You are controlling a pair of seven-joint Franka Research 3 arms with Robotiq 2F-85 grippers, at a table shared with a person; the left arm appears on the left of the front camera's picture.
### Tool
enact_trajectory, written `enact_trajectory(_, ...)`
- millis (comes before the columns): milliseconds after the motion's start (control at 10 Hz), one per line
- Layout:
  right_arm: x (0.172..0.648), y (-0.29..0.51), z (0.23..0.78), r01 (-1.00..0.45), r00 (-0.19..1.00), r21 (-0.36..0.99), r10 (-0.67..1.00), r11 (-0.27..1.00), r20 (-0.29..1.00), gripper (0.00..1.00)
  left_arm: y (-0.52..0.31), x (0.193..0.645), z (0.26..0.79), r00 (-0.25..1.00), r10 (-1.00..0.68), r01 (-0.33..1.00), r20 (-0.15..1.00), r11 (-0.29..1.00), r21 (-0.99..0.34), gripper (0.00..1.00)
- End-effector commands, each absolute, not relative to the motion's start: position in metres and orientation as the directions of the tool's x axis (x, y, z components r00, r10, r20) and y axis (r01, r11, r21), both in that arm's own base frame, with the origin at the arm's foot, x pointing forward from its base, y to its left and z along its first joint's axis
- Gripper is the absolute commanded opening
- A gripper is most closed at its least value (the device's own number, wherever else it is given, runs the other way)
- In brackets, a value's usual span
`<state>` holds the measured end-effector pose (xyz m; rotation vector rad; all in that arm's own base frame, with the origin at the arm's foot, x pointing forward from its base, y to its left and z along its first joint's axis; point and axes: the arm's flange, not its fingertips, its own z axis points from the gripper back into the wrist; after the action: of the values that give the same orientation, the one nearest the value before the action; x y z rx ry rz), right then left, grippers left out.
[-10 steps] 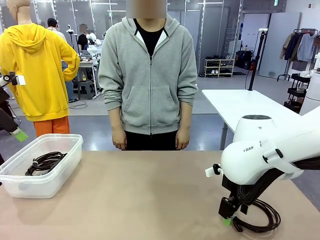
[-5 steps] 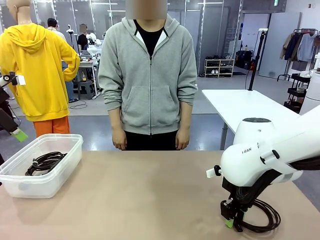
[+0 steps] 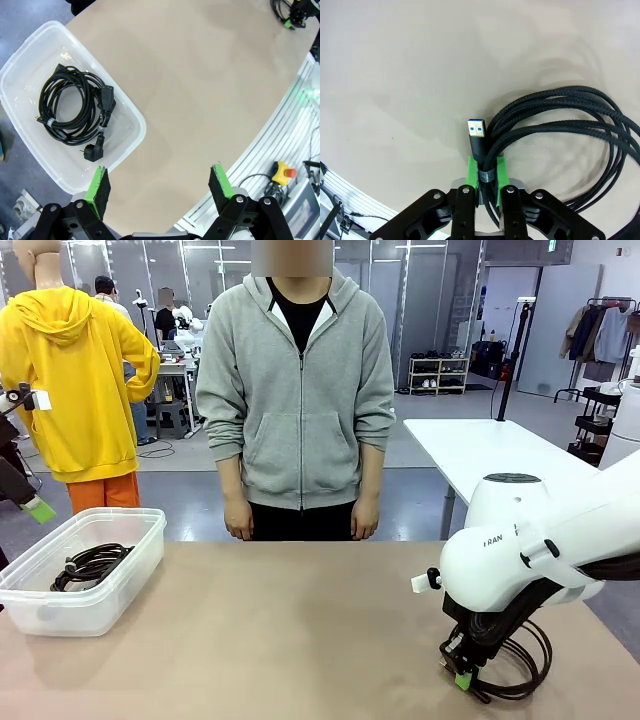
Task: Organize and store the cables.
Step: Place the USB Extension Cable into the Organizing box.
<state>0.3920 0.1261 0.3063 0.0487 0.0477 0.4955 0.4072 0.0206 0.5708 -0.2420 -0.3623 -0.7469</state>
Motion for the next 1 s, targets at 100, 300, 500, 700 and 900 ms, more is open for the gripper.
enact_trajectory(100, 0.388, 0.129, 0.335, -0.423, 0.906, 0.062, 0.423, 0.904, 0.018, 0.0, 0.019, 0.409, 0.575, 0.686, -0.607, 0.684, 0.401, 0.726, -0.072, 1.0)
enact_trajectory(300, 0.4, 0.138, 0.397, -0.402, 0.915, 0.048, 0.398, 0.915, 0.07, 0.0, 0.019, 0.409, 0.575, 0.686, -0.607, 0.684, 0.401, 0.726, -0.072, 1.0)
enact_trajectory(500, 0.415, 0.157, 0.435, -0.368, 0.928, 0.113, 0.356, 0.923, 0.112, 0.0, 0.019, 0.409, 0.575, 0.686, -0.607, 0.684, 0.401, 0.726, -0.072, 1.0)
enact_trajectory(700, 0.439, 0.199, 0.446, -0.349, 0.933, 0.16, 0.327, 0.923, 0.149, 0.0, 0.019, 0.409, 0.575, 0.686, -0.607, 0.684, 0.401, 0.726, -0.072, 1.0)
enact_trajectory(900, 0.456, 0.253, 0.436, -0.338, 0.935, 0.171, 0.311, 0.925, 0.167, 0.0, 0.019, 0.409, 0.575, 0.686, -0.607, 0.684, 0.401, 0.726, -0.072, 1.0)
